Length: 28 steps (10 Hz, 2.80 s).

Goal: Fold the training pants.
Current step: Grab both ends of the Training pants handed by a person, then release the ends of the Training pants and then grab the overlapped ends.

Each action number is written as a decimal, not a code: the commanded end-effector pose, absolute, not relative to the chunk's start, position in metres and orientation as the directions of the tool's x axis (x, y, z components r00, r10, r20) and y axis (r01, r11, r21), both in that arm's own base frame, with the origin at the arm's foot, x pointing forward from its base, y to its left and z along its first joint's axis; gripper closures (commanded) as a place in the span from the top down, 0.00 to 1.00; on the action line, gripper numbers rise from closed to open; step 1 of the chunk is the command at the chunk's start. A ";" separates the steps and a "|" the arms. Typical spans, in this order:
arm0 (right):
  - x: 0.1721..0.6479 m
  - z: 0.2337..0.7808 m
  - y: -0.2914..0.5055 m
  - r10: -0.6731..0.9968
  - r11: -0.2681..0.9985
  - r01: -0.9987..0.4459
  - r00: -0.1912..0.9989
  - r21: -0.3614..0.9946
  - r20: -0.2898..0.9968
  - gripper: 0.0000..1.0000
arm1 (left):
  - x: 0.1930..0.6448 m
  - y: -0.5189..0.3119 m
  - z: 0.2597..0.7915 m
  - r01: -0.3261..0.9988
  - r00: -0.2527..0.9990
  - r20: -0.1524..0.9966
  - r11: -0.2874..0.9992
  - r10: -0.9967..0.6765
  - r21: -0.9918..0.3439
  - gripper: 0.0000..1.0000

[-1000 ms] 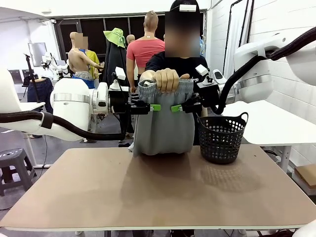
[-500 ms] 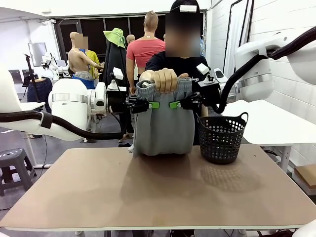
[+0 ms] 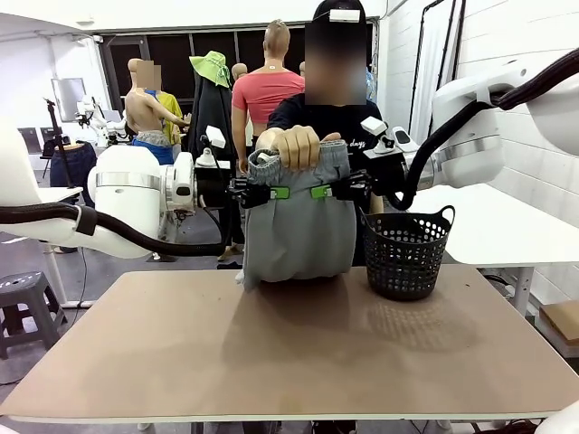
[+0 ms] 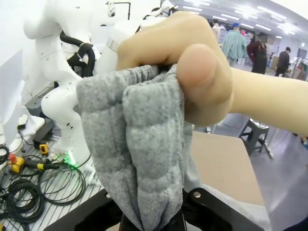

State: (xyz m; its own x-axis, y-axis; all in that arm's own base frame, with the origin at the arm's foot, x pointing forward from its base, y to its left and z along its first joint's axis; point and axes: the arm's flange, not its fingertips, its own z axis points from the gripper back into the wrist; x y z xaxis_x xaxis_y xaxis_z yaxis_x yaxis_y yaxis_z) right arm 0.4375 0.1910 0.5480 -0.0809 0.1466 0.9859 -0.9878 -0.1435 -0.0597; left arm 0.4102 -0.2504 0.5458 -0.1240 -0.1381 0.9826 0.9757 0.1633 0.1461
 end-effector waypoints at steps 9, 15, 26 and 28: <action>0.437 0.548 0.191 0.147 -0.144 -0.988 -0.081 -0.060 0.986 0.00 | 0.410 -0.250 0.546 0.976 -0.124 0.983 0.163 -0.138 0.146 0.00; 0.437 0.548 0.191 0.147 -0.144 -0.988 -0.081 -0.060 0.986 0.00 | 0.410 -0.250 0.546 0.976 -0.124 0.983 0.163 -0.138 0.146 0.00; 0.437 0.548 0.191 0.147 -0.144 -0.988 -0.081 -0.060 0.986 0.00 | 0.410 -0.250 0.546 0.976 -0.124 0.983 0.163 -0.138 0.146 0.00; 0.437 0.548 0.191 0.147 -0.144 -0.988 -0.081 -0.060 0.986 0.00 | 0.410 -0.250 0.546 0.976 -0.124 0.983 0.163 -0.138 0.146 0.00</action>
State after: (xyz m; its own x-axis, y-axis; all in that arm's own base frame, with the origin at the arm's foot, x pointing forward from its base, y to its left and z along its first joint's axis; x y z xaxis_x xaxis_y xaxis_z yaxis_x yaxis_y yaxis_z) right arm 0.4392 0.1905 0.5437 -0.0754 0.1642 0.9835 -0.9879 -0.1465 -0.0513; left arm 0.4139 -0.2514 0.5456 -0.1230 -0.1584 0.9797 0.9786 0.1449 0.1463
